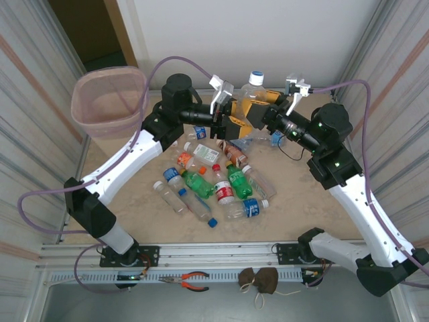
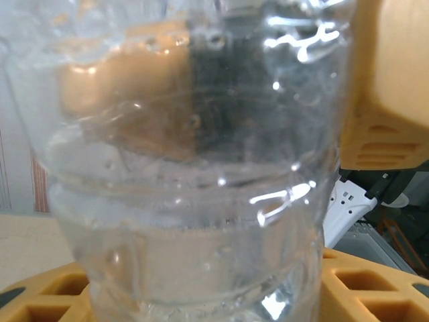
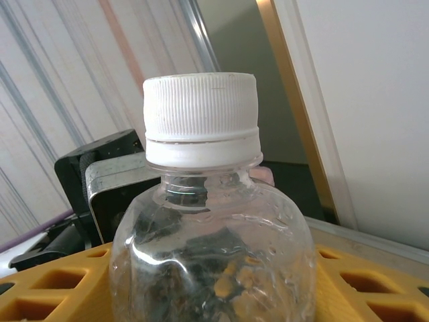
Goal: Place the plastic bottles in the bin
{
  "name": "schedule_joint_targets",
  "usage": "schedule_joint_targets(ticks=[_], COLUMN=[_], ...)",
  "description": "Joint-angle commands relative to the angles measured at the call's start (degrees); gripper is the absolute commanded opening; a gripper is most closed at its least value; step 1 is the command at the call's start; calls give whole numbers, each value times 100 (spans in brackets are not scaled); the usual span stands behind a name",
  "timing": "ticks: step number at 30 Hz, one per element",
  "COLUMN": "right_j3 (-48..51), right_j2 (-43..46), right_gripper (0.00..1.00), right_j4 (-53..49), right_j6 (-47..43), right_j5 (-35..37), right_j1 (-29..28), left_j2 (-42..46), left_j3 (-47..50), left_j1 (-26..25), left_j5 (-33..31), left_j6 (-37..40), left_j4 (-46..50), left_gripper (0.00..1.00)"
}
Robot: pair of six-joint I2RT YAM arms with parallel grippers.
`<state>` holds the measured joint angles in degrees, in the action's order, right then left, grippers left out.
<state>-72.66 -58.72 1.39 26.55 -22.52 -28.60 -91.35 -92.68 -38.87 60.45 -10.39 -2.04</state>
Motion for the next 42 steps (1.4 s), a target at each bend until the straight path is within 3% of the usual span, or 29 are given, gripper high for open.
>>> schedule_joint_targets(ticks=[1,15,25,30,42], right_j3=[-198,-174,-227,-227,-64], right_j2=[120,704,1064,1025,906], right_gripper=[60,84,85,85,84], right_j4=[171,-464,-1125,-1583,-2158], right_j6=[32,-467,-981,-1093,-1270], right_j5=[147,898,1520,1895,2344], right_j1=[-23,-21,-23,-23,-15], left_j2=[-14,252,638,853,1047], left_j3=[-171,-191,-348,-531,-760], left_j1=[-92,204,841,1369,3159], left_j5=[345,-139,-1405,-2154,-2995], left_j6=[186,472,907,1076,1062], left_j4=[-117,424,1714,2516,3976], left_gripper=[52,48,47,47,46])
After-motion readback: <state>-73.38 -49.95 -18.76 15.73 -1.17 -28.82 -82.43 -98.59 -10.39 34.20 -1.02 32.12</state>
